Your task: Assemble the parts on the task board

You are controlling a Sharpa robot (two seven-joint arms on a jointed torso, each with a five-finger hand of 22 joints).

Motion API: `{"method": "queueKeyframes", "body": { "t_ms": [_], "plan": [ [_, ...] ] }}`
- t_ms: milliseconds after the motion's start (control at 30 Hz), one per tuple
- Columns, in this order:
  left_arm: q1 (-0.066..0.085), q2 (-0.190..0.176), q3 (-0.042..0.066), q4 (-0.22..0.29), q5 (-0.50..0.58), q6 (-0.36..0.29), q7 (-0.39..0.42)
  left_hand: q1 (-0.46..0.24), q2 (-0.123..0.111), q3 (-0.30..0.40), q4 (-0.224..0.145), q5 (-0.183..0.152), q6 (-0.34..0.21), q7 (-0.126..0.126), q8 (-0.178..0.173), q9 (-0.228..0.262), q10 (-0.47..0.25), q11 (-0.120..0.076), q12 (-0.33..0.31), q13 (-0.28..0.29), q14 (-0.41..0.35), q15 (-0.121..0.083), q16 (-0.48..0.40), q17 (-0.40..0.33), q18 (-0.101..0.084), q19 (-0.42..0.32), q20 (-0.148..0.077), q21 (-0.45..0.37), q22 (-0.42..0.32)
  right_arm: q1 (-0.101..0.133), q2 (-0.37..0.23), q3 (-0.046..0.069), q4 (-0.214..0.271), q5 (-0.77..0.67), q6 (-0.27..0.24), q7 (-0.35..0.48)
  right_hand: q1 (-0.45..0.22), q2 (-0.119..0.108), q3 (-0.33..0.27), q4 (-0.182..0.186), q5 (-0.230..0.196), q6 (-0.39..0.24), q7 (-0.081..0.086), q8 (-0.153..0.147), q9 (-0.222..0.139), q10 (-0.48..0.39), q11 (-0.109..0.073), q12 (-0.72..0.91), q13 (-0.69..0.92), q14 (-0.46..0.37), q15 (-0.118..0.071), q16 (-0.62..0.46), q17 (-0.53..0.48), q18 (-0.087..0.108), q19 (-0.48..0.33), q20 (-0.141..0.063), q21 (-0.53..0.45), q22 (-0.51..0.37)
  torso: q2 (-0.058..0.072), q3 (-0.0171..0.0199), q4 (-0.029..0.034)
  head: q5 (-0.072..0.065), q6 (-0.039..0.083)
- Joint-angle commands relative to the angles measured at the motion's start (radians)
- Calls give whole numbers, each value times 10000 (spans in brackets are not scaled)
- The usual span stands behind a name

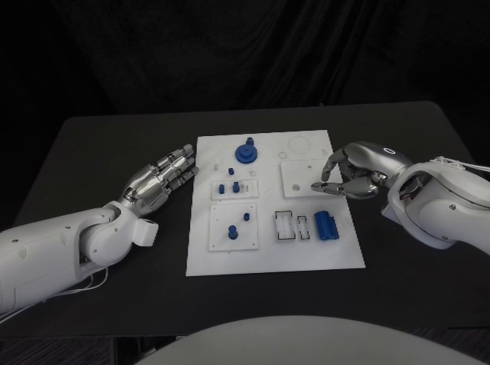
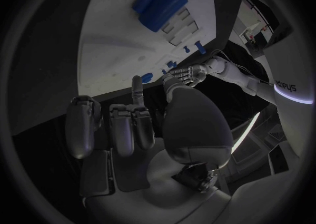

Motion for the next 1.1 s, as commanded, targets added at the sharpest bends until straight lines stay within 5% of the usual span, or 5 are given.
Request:
{"method": "queueKeyframes", "body": {
  "t_ms": [33,200,267,400,1100],
  "plan": [
    [-9,25,9,5,6,99,1510,-29,45,12,-85,41,36,86,47,12,-13,-45,42,-2,14,4,-37,-17,89,-15,64,14,-4,-113,-79,5,182,-1292,604,-1683,-273,-73,-31,-4,126,73,-162,270,354,1046,-168,24,2627,1045,-150,28,2627,-235,588,-165,612,2347,3,-7,-3,-56,-2],
    [-9,38,10,-11,6,124,1481,-25,60,39,-102,44,52,124,52,14,-16,-42,40,-3,14,7,-37,-17,100,-11,79,17,2,-247,-135,4,422,-1684,870,-2220,-473,-204,-42,3,330,134,-302,675,993,1046,-291,24,2627,1045,-285,28,2627,-440,1031,-312,1420,2610,-5,-23,-19,-50,-2],
    [-9,46,10,-20,6,119,1474,-19,69,59,-112,47,50,132,52,14,-18,-35,38,-4,14,10,-37,-17,107,-8,88,18,5,-296,-135,4,515,-1837,954,-2352,-636,-297,-98,12,393,172,-403,1081,1534,1046,-363,24,2627,1045,-388,28,2627,-459,1069,-396,1490,2635,-4,-24,-14,-75,-2],
    [-9,83,10,-61,6,127,1471,17,73,233,-193,54,-23,-91,36,2,-32,76,44,-5,14,27,-37,-17,147,-8,142,19,0,-416,-121,4,694,-2167,1061,-2562,-958,-425,-193,25,404,129,-466,1442,2139,1046,-406,24,2627,1045,-524,28,2627,-459,1069,-517,1490,2635,0,-11,-9,-110,-2],
    [-13,254,10,-203,5,176,1351,65,93,693,-240,55,-8,-128,45,5,-53,82,52,-7,14,54,-37,-17,168,-1,181,24,3,-778,93,3,1047,-2491,1820,-2942,-1524,-664,-371,39,-113,304,-570,1490,2588,1046,-509,24,2627,1045,-644,28,2627,-459,1069,-648,1490,2635,-11,-3,-7,-158,-2]
  ]
}}
